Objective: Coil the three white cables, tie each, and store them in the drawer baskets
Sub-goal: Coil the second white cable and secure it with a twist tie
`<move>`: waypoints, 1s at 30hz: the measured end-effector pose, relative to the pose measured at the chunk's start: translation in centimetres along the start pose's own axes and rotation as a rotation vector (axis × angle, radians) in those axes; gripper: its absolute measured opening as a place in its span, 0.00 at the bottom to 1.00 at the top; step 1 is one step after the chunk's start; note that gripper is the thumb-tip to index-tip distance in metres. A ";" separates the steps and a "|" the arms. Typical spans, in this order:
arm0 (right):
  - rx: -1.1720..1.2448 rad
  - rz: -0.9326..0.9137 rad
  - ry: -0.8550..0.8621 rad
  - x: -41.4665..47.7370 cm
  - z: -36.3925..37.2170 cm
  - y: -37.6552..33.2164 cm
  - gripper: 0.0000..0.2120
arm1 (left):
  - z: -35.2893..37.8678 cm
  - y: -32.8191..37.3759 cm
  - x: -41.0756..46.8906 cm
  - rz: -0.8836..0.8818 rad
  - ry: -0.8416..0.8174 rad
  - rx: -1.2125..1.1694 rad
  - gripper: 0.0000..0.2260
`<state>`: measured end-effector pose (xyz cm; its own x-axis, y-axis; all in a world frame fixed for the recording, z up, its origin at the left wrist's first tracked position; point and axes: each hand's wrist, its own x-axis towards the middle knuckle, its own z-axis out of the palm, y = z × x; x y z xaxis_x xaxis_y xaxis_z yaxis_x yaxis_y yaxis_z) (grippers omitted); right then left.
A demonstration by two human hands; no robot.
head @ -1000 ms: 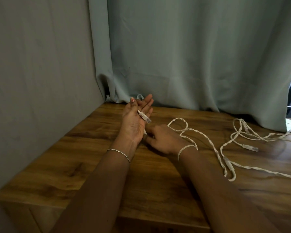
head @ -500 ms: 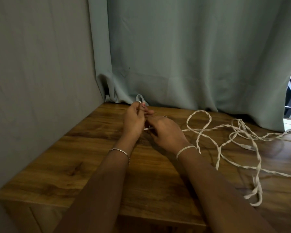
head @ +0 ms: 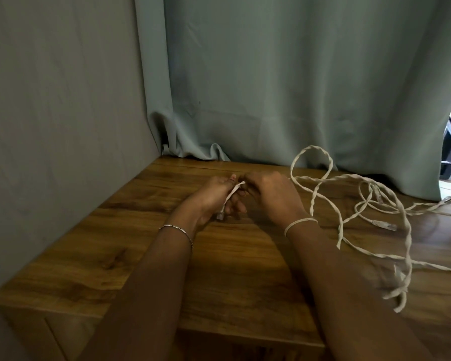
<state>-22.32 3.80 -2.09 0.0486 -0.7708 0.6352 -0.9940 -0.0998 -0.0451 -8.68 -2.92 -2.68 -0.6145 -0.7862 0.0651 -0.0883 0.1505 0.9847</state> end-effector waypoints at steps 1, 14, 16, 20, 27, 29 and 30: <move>0.005 -0.004 -0.003 0.0 0.1 0.1 0.09 | 0.0 0.1 -0.1 -0.010 -0.010 0.001 0.22; 0.186 -0.031 0.132 1.3 1.1 -0.7 0.16 | -1.2 0.8 -0.6 -0.038 -0.166 -0.438 0.25; 0.165 0.004 0.107 1.4 1.7 -0.4 0.15 | -1.6 0.8 -0.5 -0.007 -0.173 -0.588 0.23; 0.220 0.039 0.021 1.2 3.0 0.0 0.12 | -2.1 0.9 -0.4 -0.034 -0.327 -0.712 0.23; 0.244 0.069 -0.085 2.4 3.0 -1.0 0.15 | -1.7 0.8 -0.4 -0.086 -0.437 -0.718 0.23; 0.216 0.105 -0.119 2.6 4.1 -1.1 0.15 | -1.6 0.8 -0.1 -0.087 -0.316 -0.772 0.23; 0.181 0.120 -0.138 2.6 4.6 -1.0 0.15 | -1.5 0.9 0.1 -0.082 -0.238 -0.801 0.23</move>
<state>-20.74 -0.99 -3.96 -0.0436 -0.8613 0.5062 -0.9602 -0.1038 -0.2593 -7.58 -3.75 -1.55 -0.7872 -0.6154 0.0405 0.3885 -0.4437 0.8076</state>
